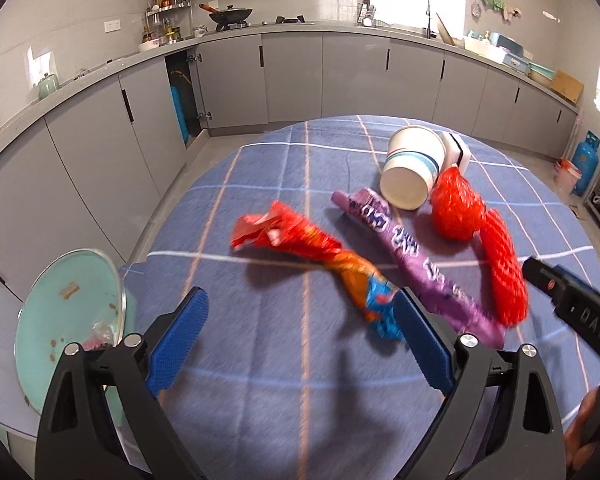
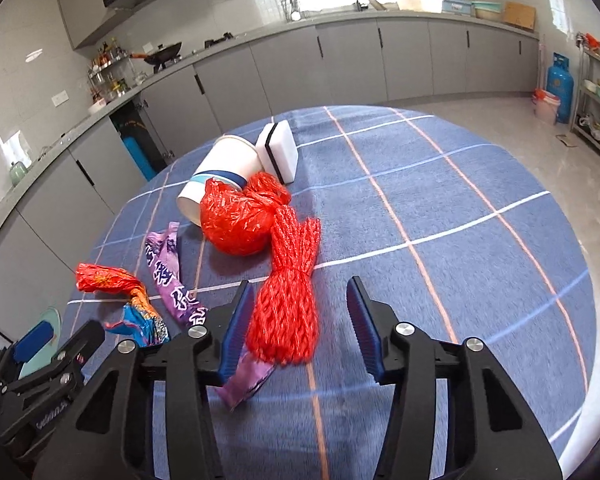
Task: Collect trash
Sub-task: 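Grasp the orange-blue snack wrapper with the left tool while the right grasps the red mesh net, then carry the snack wrapper and red mesh net over the teal bucket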
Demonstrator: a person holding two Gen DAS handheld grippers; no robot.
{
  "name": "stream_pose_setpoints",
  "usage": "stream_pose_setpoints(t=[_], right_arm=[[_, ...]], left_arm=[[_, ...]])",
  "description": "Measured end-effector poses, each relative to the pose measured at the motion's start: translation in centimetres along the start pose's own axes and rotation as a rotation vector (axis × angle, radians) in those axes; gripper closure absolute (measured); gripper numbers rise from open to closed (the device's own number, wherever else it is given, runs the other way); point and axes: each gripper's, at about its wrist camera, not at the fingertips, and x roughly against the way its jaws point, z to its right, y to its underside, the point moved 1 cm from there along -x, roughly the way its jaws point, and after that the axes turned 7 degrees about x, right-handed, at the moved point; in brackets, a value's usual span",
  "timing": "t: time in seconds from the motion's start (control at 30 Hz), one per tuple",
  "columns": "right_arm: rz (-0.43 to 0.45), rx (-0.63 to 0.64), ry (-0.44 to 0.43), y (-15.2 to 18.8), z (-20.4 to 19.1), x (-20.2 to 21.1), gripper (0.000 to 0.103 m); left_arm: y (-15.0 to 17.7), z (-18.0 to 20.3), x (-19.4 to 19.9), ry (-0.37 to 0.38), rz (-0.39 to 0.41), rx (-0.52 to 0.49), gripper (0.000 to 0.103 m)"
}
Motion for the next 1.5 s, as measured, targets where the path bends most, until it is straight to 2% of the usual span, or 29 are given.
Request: stream_pose_setpoints(t=[0.17,0.3,0.5,0.57,0.63,0.67,0.73,0.87,1.0,1.2,1.5], right_arm=[[-0.060,0.003,-0.024,-0.5,0.4,-2.1,0.059],[-0.089,-0.004,-0.047,-0.6,0.7,-3.0,0.062],[-0.108,-0.012,-0.079,-0.3,0.5,-3.7,0.063],[-0.109,-0.019,-0.091,-0.3,0.5,-3.7,0.067],[-0.114,-0.027,-0.110,-0.2,0.4,-3.8,0.074],[-0.116,-0.030,-0.118,-0.2,0.4,-3.7,0.075],[-0.119,-0.034,-0.134,-0.2,0.3,-3.6,0.079],[-0.117,-0.045,-0.155,-0.1,0.4,-2.9,0.081],[-0.065,-0.052,-0.152,0.1,0.5,-0.9,0.081],[0.001,-0.044,-0.157,0.4,-0.7,2.3,0.081],[0.022,0.022,-0.176,1.6,-4.7,3.9,0.081]], left_arm=[[-1.0,1.2,-2.3,-0.021,-0.029,0.034,0.016],[-1.0,1.8,-4.2,-0.028,-0.084,0.045,0.024],[-0.7,1.8,-5.5,-0.023,-0.132,0.079,0.023],[-0.6,2.1,-5.9,-0.022,-0.147,0.071,0.025],[-0.4,2.5,-6.1,0.012,-0.170,0.071,0.042],[-0.4,2.5,-6.0,0.014,-0.164,0.067,0.046],[-0.4,2.4,-5.8,0.051,-0.161,0.065,0.072],[-0.1,1.6,-5.5,0.097,-0.164,0.080,0.077],[0.4,0.9,-4.6,0.099,-0.156,0.063,0.079],[0.4,-0.6,-1.8,0.092,-0.095,0.014,0.079],[1.4,-3.6,2.4,0.036,-0.028,-0.013,0.079]])
